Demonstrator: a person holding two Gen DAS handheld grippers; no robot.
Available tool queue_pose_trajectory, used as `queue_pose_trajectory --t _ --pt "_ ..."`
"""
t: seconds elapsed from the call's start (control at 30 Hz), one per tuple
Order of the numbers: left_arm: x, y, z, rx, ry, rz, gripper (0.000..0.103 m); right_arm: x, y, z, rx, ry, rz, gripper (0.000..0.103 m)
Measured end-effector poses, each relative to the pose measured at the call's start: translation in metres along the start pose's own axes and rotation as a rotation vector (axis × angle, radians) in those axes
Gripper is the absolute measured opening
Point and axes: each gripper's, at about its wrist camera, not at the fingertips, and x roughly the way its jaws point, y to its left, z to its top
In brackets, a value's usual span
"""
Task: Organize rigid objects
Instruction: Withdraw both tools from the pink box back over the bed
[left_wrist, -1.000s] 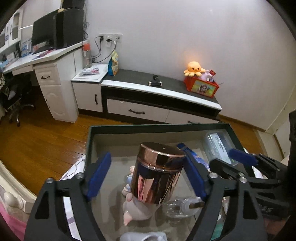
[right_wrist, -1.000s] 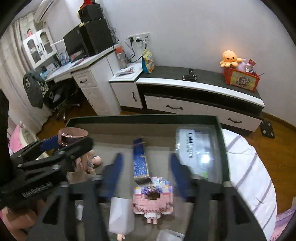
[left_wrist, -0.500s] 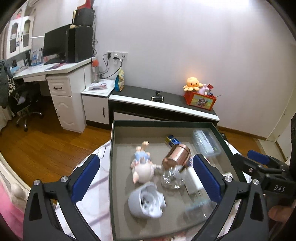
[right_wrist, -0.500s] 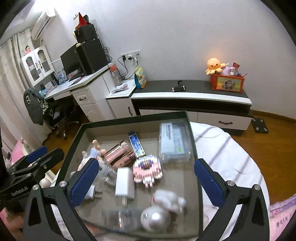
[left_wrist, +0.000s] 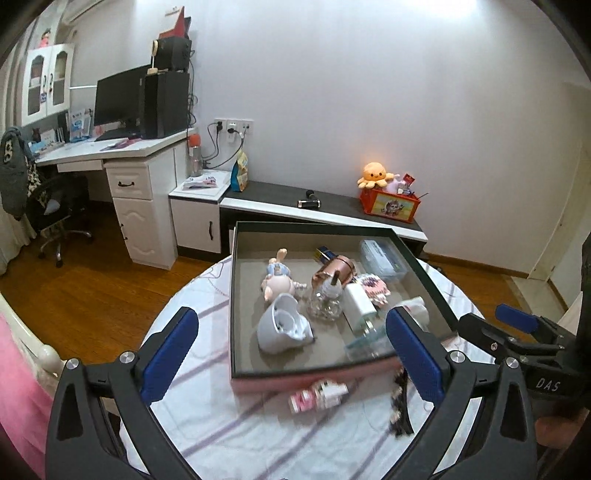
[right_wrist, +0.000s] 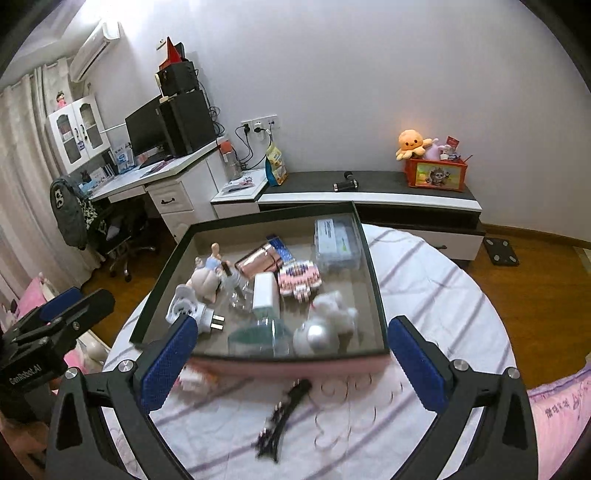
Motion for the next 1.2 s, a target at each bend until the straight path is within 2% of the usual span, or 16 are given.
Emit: queue_pose_trajectory --t 0.2,0.43,0.57,1.2 --pt "-0.021 -0.002 -0.017 -0.004 0.001 0.001 0.103 -0.024 0.003 -0.022 0.005 -0.018 -0.012 0.103" --pt "-0.042 -0.007 -0.042 0.006 -0.006 0.023 0.103 -0.052 0.012 -0.052 -0.022 -0.076 -0.081 0.103" --pt "-0.045 -0.007 -0.054 0.01 0.016 0.022 0.103 -0.056 0.012 -0.064 -0.02 -0.061 -0.08 0.103" --pt "-0.043 -0.015 -0.07 0.014 0.055 0.014 0.103 -0.055 0.007 -0.07 -0.008 -0.032 -0.081 0.103"
